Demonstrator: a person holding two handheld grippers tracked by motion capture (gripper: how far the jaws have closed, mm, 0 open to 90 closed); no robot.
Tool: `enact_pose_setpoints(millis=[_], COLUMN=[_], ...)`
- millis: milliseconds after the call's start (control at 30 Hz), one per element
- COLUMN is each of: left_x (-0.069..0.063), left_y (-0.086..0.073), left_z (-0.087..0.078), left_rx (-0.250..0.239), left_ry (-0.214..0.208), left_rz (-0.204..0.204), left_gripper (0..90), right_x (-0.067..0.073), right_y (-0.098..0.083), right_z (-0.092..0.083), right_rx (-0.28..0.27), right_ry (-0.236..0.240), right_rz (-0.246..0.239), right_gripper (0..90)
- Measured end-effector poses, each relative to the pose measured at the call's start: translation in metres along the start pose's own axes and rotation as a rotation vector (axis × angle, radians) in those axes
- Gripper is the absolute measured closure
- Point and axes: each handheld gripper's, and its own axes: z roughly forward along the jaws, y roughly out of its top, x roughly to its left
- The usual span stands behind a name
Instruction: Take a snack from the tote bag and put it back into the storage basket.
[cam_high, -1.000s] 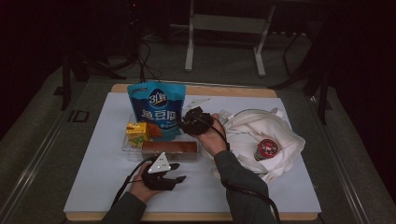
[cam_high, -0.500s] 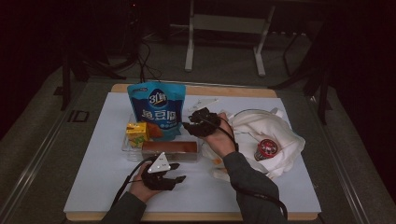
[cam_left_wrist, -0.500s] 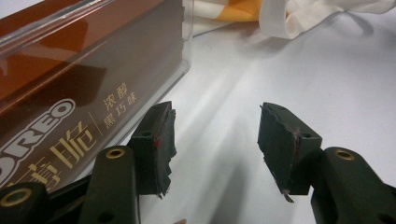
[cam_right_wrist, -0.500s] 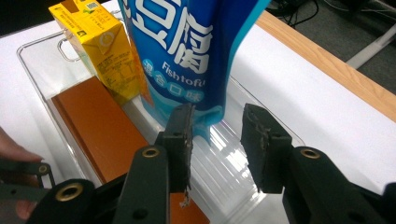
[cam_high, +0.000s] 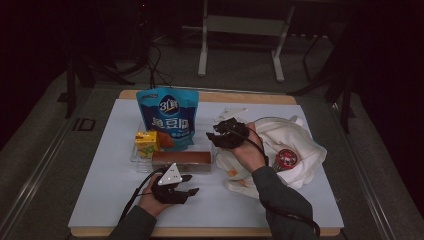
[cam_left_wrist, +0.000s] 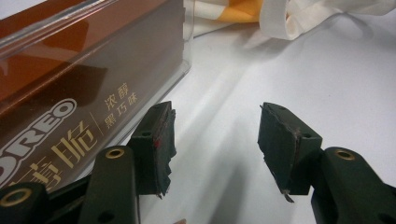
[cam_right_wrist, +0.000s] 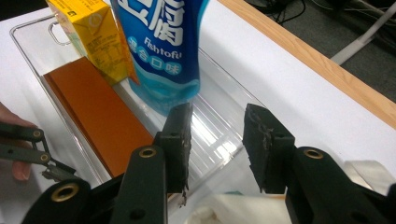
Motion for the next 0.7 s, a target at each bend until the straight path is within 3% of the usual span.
enact_pose_setpoints(millis=[700], left_x=[0.000], left_y=[0.000], left_z=[0.000], left_rx=[0.001], left_ry=[-0.004], left_rz=[-0.004], left_gripper=[45.7], right_x=[-0.005], right_y=[-0.020], right_z=[-0.031], right_rx=[0.023], right_ry=[-0.028], right_rz=[-0.027], right_gripper=[60.9])
